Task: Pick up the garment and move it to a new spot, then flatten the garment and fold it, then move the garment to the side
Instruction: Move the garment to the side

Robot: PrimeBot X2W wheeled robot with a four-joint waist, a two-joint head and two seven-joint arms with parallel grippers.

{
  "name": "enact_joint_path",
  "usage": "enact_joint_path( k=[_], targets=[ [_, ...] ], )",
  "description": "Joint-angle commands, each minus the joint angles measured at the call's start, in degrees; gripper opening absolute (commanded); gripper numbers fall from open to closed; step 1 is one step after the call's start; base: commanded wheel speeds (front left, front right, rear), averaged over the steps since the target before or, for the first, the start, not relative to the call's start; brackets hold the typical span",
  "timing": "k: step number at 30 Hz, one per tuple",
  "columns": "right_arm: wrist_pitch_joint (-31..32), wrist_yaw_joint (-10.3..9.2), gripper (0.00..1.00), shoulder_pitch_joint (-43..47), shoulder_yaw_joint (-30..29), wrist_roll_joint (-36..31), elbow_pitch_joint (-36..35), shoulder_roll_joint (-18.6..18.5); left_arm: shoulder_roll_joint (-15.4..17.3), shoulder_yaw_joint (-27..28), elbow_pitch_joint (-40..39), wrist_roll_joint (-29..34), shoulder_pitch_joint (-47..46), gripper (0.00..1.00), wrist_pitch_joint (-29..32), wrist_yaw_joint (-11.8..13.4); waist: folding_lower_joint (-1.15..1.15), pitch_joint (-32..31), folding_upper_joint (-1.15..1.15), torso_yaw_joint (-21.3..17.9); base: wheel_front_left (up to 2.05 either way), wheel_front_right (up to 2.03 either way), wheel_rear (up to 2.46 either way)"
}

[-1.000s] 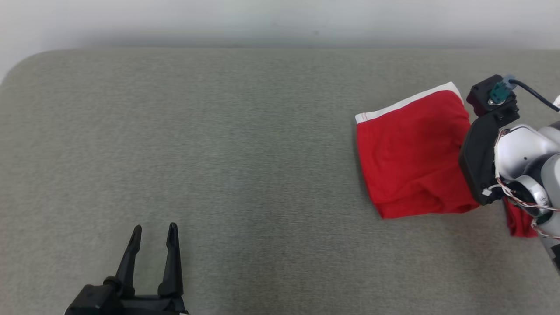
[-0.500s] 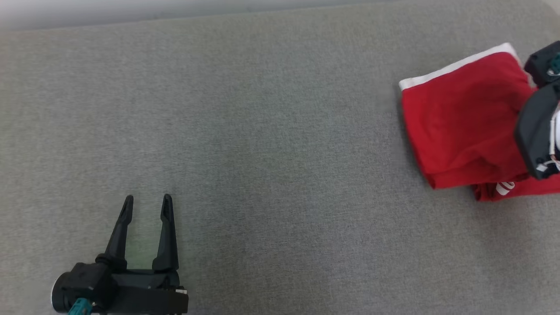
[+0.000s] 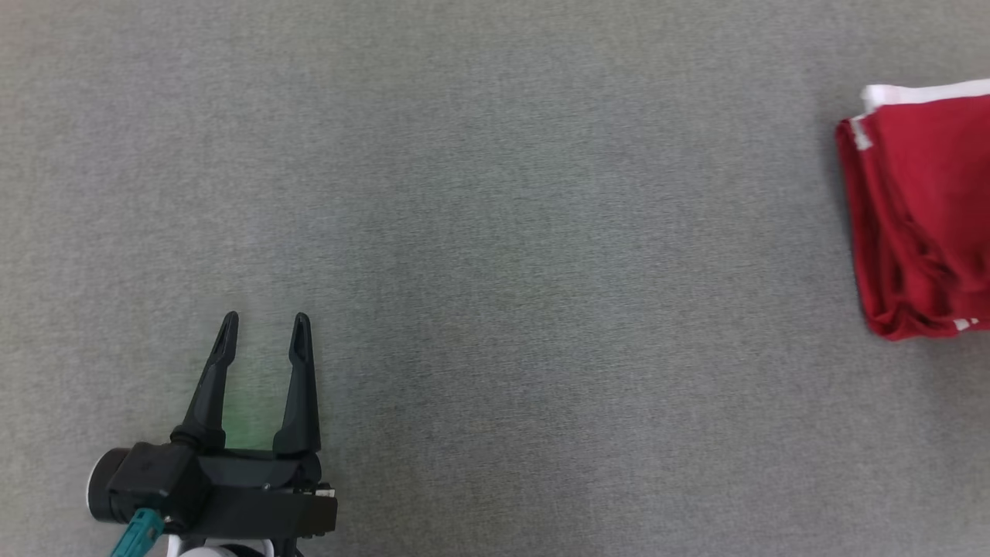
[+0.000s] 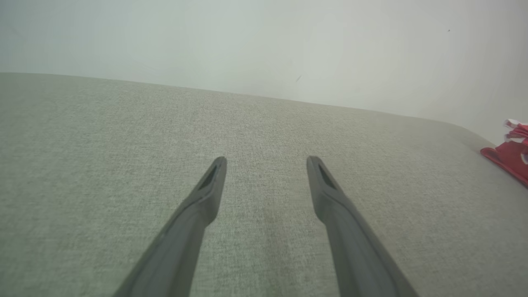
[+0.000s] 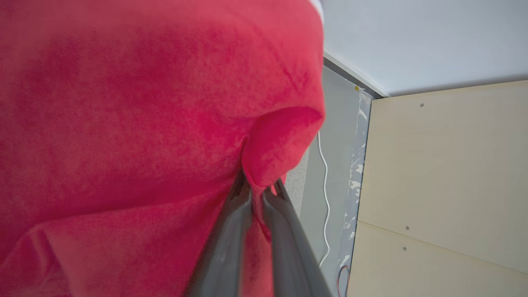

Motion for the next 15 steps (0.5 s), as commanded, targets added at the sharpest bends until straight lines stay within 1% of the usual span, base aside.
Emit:
enact_joint_path(
  k=[1, 2, 3, 9, 10, 11, 12, 13, 15],
  targets=[
    [-1.2, -0.16, 0.0, 1.0, -1.2, -1.1, 1.1, -0.2, 0.2, 0.0, -0.3, 0.5, -0.8, 1.0, -0.2, 0.1, -0.01, 0.4, -0.01, 0.9, 0.0, 0.0, 0.0],
    [-2.6, -0.16, 0.65, 1.2, -2.0, -1.6, 1.6, 0.3, 0.2, 0.0, -0.4, 0.4, -0.9, 1.0, -0.2, 0.1, -0.01, 0.4, -0.01, 1.2, 0.0, 0.0, 0.0],
    [-3.7, -0.17, 1.0, 1.4, -3.1, -2.2, 2.5, 0.7, 0.2, 0.0, -0.5, 0.4, -0.9, 1.0, -0.2, 0.1, -0.01, 0.3, -0.01, 1.5, 0.0, 0.0, 0.0],
    [-9.7, -0.16, 1.0, 4.3, -10.0, -4.3, 5.4, 5.3, 0.1, 0.8, -0.1, 0.4, 0.5, 1.0, -0.1, 0.1, -0.01, -2.5, -0.01, 2.9, 0.0, 0.0, 0.0],
    [-10.9, -0.16, 1.0, 5.1, -11.1, -4.0, 5.1, 6.6, 0.0, 1.2, -0.1, 0.3, 0.9, 1.0, -0.2, 0.1, -0.01, -3.4, -0.01, 3.0, 0.0, 0.0, 0.0],
    [-13.8, -0.17, 1.0, 7.2, -13.0, -3.8, 3.8, 8.6, 0.0, 1.7, 0.0, 0.1, 2.0, 1.0, -0.2, 0.1, -0.01, -5.6, -0.01, 3.5, 0.0, 0.0, 0.0],
    [-15.4, -0.17, 1.0, 8.3, -14.1, -3.3, 3.0, 9.7, 0.0, 2.0, 0.0, -0.1, 2.6, 1.0, -0.1, 0.1, -0.01, -6.8, -0.01, 3.7, 0.0, 0.0, 0.0],
    [-15.4, -0.17, 1.0, 8.3, -14.1, -3.3, 3.0, 9.7, 0.0, 2.0, 0.0, -0.1, 2.6, 1.0, -0.1, 0.1, -0.01, -6.8, -0.01, 3.7, 0.0, 0.0, 0.0],
    [-18.8, -0.17, 1.0, 10.9, -15.6, -2.6, 0.6, 11.9, -0.1, 2.6, 0.3, -0.2, 4.1, 1.0, -0.1, 0.1, -0.01, -8.9, -0.01, 4.0, 0.0, 0.0, 0.0]
  ],
)
